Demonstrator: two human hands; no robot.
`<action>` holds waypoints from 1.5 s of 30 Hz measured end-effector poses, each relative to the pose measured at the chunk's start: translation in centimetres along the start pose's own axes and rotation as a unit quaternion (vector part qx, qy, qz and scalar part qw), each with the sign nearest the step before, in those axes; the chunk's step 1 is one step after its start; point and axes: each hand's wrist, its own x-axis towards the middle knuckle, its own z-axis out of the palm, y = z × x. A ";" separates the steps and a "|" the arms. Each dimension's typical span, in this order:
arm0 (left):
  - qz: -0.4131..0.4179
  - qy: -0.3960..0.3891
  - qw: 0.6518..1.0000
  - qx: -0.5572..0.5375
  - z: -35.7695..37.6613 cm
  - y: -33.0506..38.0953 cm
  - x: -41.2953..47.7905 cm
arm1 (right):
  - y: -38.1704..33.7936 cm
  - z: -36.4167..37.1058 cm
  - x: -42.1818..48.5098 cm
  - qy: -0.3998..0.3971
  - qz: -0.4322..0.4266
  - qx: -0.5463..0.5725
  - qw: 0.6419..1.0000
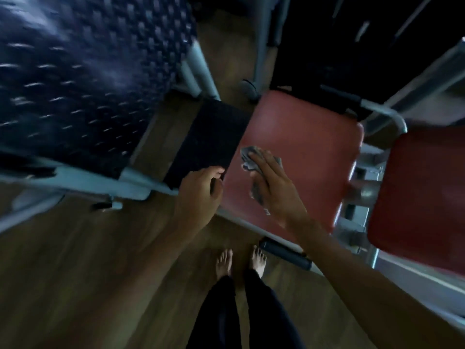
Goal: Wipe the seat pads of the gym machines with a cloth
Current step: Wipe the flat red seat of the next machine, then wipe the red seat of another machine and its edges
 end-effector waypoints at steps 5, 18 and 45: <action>-0.093 0.091 0.991 -0.012 -11.0 -1.5 -9.9 | -12.5 1.3 -1.8 -0.100 -0.082 0.003 0.992; -0.378 0.350 0.857 0.009 -30.4 -18.0 -48.2 | -43.9 26.9 -18.4 -0.331 -0.310 0.044 0.890; -0.568 0.410 0.713 0.022 -64.1 -61.6 -83.8 | -91.8 81.5 -32.0 -0.507 -0.398 0.079 0.761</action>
